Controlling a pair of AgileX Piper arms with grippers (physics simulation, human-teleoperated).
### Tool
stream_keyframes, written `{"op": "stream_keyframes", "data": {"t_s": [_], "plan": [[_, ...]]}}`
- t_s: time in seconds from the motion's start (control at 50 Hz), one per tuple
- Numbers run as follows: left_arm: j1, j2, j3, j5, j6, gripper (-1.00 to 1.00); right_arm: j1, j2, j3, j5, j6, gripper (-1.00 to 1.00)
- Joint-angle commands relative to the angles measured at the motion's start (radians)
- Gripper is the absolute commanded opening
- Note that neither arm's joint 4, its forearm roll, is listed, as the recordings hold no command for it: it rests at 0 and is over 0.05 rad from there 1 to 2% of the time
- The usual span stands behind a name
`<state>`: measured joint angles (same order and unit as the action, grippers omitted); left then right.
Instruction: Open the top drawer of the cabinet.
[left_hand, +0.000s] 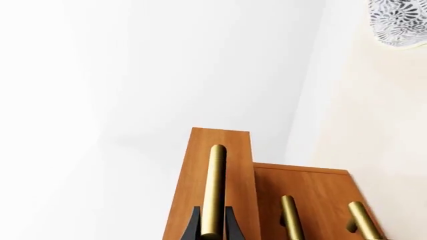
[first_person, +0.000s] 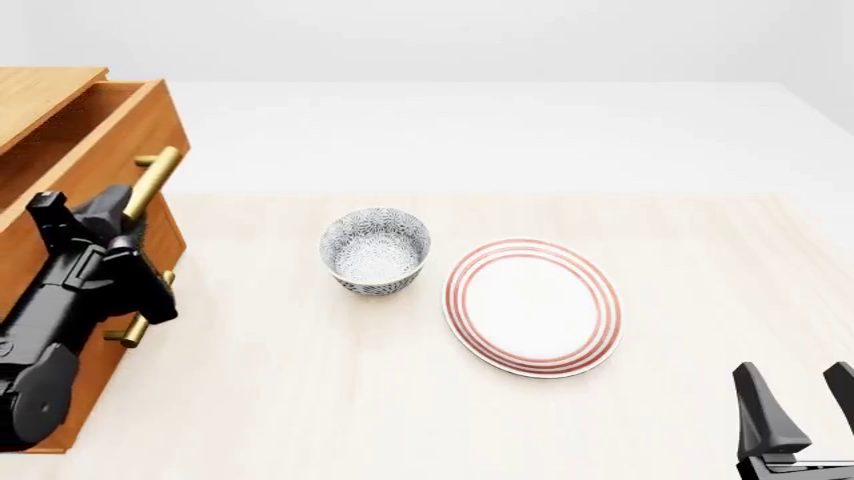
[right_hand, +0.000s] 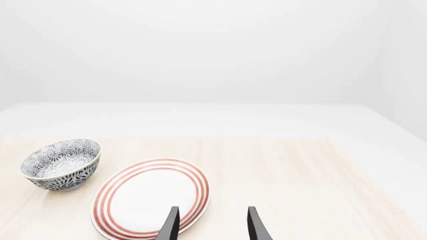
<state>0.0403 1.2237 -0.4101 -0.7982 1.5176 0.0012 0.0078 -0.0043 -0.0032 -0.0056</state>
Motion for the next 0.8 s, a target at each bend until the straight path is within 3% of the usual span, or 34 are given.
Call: {"op": "stream_keyframes", "data": {"t_s": [0.02,0.8], "plan": [[-0.094,0.039,-0.049,0.025,-0.004,-1.0,0.0,0.0,0.0,0.0,0.0,1.0],[-0.159,-0.042,-0.009,0.05,-0.031,-1.0,0.0,0.0,0.0,0.0,0.0,1.0]]}}
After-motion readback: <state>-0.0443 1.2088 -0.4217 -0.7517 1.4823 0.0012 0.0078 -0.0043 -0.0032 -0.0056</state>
